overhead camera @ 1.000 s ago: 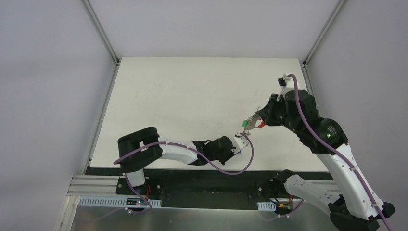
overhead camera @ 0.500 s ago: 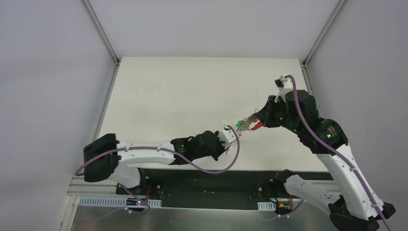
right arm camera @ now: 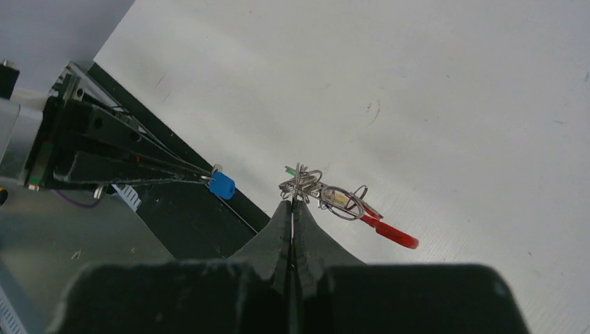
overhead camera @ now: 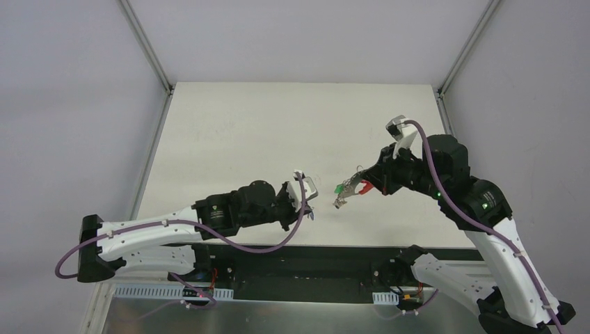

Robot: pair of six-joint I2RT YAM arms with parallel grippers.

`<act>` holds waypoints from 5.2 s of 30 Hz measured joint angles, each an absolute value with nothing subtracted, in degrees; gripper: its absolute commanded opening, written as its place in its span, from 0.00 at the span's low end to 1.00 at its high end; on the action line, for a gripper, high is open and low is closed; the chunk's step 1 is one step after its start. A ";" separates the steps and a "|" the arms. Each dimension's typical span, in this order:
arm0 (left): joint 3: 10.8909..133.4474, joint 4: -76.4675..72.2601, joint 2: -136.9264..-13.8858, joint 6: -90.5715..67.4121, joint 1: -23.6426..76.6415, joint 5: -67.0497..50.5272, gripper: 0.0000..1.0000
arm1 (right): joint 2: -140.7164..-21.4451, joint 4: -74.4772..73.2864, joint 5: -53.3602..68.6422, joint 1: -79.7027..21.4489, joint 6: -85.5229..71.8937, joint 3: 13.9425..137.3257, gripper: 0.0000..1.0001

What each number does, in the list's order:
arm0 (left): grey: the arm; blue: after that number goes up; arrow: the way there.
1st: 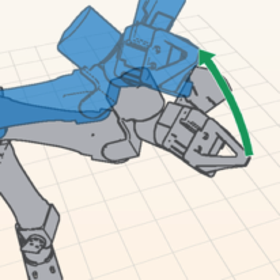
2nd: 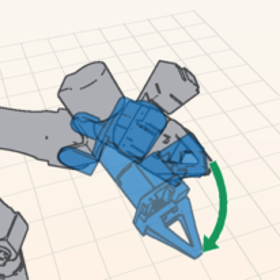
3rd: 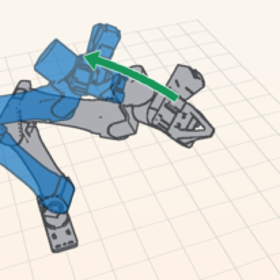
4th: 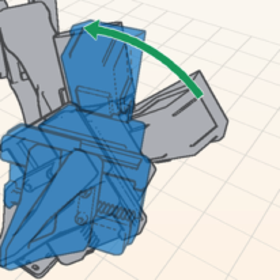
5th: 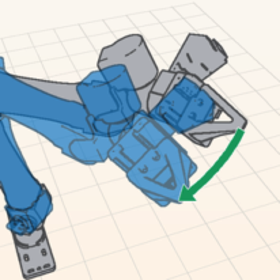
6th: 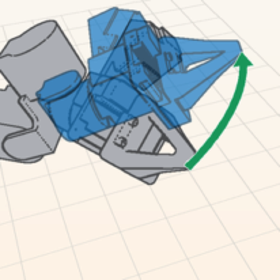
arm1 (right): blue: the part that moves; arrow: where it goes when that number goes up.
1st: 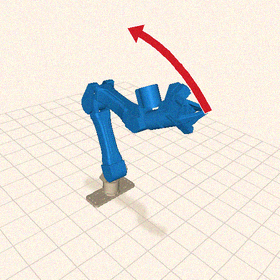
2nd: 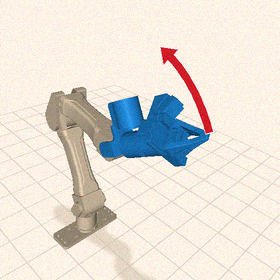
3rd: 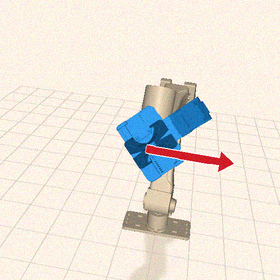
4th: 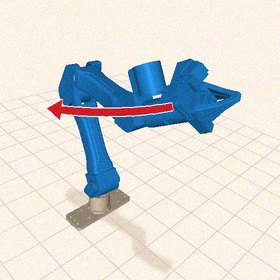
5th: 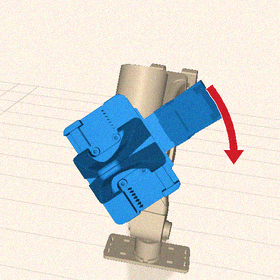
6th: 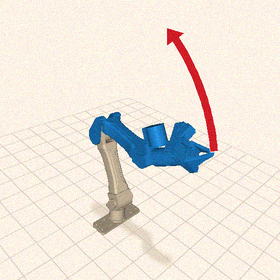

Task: Put the keys on the keyring

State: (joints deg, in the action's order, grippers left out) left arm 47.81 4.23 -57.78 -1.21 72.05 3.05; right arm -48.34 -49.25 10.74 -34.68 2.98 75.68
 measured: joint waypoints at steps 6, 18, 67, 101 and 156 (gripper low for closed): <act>52.64 13.08 -52.80 -0.89 72.05 3.07 0.00 | -48.03 -47.72 18.79 -35.42 8.16 74.89 0.00; 60.86 23.40 -44.60 -0.51 72.05 2.74 0.00 | -47.83 -42.94 30.52 -46.61 21.80 70.76 0.00; 69.01 26.68 -41.67 0.80 72.05 -21.06 0.00 | -77.41 -53.67 69.04 -53.56 36.97 97.21 0.00; 70.26 26.50 -42.98 0.73 72.05 -23.00 0.00 | -82.35 -53.28 71.42 -57.69 38.48 99.13 0.00; 65.91 24.27 -36.45 1.06 72.03 -18.96 0.17 | -70.63 -16.97 55.27 -58.24 13.17 83.09 0.00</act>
State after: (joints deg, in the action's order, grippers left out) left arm 65.91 24.27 -36.45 1.06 72.03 -18.96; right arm -70.63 -16.97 55.27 -58.24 13.17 83.09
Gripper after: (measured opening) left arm 0.125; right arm 0.004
